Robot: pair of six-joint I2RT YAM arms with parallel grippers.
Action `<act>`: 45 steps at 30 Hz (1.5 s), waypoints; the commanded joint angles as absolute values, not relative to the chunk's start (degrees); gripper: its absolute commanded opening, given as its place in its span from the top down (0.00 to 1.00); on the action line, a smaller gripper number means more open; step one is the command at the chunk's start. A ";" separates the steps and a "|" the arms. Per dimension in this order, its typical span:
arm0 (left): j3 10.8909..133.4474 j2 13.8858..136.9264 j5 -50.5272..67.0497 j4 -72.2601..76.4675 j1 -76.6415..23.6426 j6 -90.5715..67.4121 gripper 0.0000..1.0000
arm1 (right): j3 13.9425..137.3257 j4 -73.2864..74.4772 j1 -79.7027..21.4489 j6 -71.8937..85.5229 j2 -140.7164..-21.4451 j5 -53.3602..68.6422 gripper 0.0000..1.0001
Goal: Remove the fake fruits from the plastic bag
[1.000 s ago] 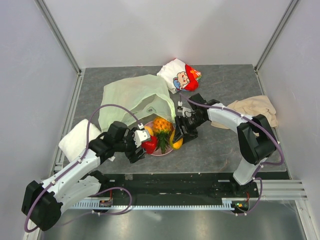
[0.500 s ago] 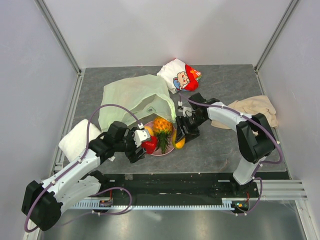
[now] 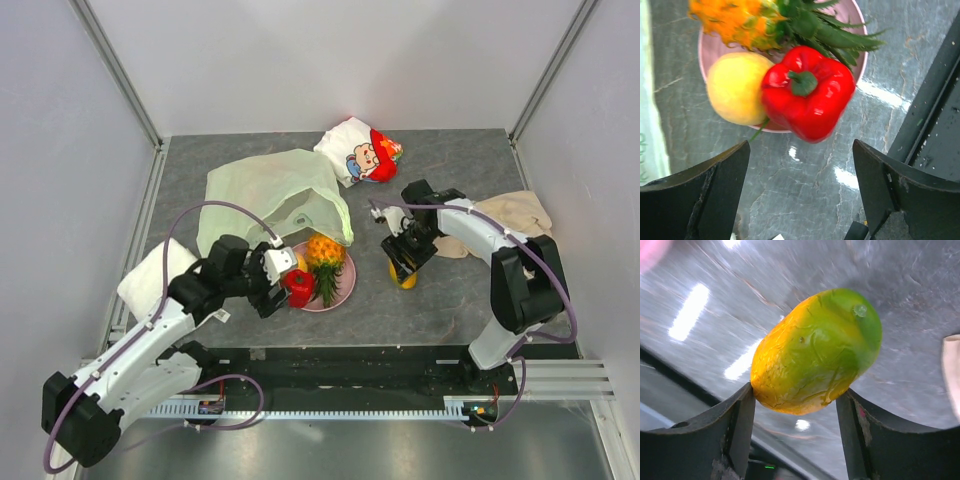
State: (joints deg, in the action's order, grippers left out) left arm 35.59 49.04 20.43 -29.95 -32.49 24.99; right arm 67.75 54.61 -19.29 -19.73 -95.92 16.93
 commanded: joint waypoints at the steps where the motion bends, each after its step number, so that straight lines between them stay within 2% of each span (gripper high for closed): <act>1: 39.55 48.87 19.34 -29.36 -31.03 22.24 0.09 | 64.95 50.64 -19.60 -34.97 -93.96 8.88 0.34; 2: 39.90 48.87 19.07 -29.44 -30.68 22.41 0.09 | 65.30 49.84 -19.60 -35.42 -94.13 7.48 0.26; 4: 40.87 48.96 18.63 -29.70 -29.62 22.41 0.08 | 68.01 52.62 -19.60 -35.85 -94.48 6.33 0.02; 8: 42.71 48.17 18.20 -31.11 -27.78 22.59 0.08 | 74.35 61.51 -19.07 -42.52 -89.49 11.05 0.02; 11: 43.59 47.46 17.76 -31.29 -25.76 22.68 0.08 | 74.11 61.62 -18.99 -56.65 -80.80 18.52 0.02; 12: 43.77 47.37 17.75 -31.03 -24.01 21.98 0.08 | 71.92 59.35 -19.07 -59.47 -75.38 23.85 0.02; 16: 44.30 47.37 18.28 -29.80 -19.78 21.10 0.07 | 59.52 36.79 -23.71 -63.62 -66.89 30.22 0.02; 17: 44.73 47.29 18.37 -29.45 -18.99 20.83 0.07 | 57.33 35.26 -25.12 -66.85 -66.54 31.63 0.06; 18: 45.00 47.46 18.72 -29.27 -17.42 20.05 0.07 | 56.43 33.85 -26.35 -68.36 -66.71 32.77 0.15; 25: 45.53 47.29 19.51 -29.27 -14.24 19.34 0.07 | 49.40 16.18 -41.12 -65.48 -70.66 31.91 0.38; 31: 43.86 46.49 20.04 -30.58 -14.24 19.87 0.08 | 46.67 9.50 -47.89 -61.80 -73.83 31.20 0.42; 33: 43.95 46.23 20.13 -30.85 -14.24 19.78 0.08 | 47.28 9.40 -48.77 -60.74 -74.96 30.24 0.47; 35: 43.51 45.97 20.48 -30.94 -14.24 19.78 0.08 | 47.37 9.49 -48.95 -60.21 -76.02 29.71 0.51; 45: 42.54 46.05 20.66 -30.50 -13.89 19.51 0.08 | 46.85 7.21 -49.04 -59.50 -81.12 25.05 0.57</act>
